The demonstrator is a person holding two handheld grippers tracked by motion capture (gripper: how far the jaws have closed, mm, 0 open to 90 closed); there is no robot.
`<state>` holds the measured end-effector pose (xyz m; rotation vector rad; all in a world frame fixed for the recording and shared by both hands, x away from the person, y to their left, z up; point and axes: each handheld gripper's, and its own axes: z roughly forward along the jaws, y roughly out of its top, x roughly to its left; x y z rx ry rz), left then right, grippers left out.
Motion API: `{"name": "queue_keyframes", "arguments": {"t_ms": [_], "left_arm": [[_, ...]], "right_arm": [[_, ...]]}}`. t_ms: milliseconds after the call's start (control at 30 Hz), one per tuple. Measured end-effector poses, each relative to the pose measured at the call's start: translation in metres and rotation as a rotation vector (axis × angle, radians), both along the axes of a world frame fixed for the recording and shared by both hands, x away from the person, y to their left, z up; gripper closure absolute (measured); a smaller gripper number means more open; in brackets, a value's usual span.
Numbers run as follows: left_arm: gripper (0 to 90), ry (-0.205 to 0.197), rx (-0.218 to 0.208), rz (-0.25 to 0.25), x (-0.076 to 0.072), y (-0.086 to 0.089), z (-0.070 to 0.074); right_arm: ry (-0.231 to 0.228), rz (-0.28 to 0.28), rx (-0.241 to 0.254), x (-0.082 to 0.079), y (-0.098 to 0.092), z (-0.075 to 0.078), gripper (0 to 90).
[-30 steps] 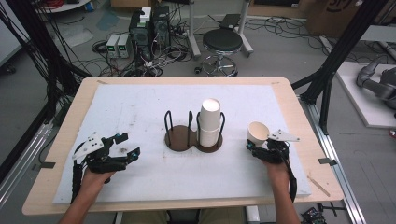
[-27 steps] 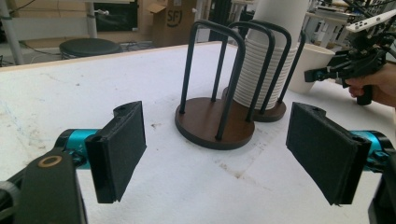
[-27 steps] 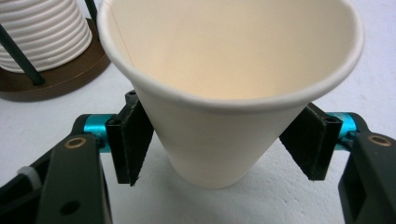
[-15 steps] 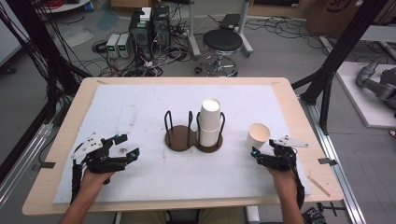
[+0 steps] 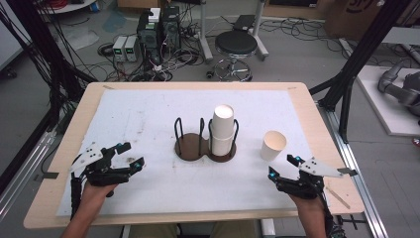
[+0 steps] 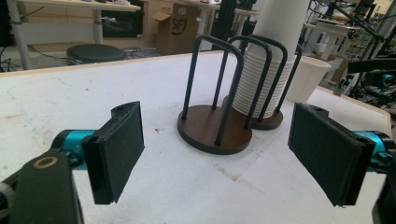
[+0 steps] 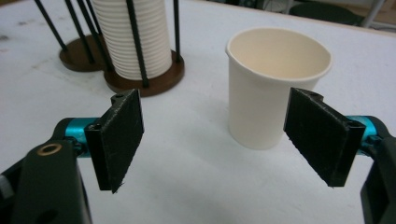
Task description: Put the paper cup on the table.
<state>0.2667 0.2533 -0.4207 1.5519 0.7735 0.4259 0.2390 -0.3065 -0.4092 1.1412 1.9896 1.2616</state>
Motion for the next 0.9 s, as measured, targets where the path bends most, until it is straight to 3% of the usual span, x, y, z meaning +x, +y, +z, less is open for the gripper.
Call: {"name": "queue_keyframes", "arguments": {"t_ms": [200, 567, 900], "left_arm": [[18.2, -0.011, -0.005, 0.001, -0.005, 0.002, 0.0], [18.2, -0.034, -0.009, -0.008, -0.015, 0.003, 0.003], [18.3, -0.038, -0.011, -0.006, -0.018, 0.003, 0.004]], "right_arm": [[-0.049, 0.02, 0.054, -0.006, 0.001, 0.007, 20.4], [-0.064, 0.029, -0.012, -0.01, 0.012, 0.009, 20.5], [-0.062, 0.029, -0.006, -0.01, 0.012, 0.008, 20.5]]}}
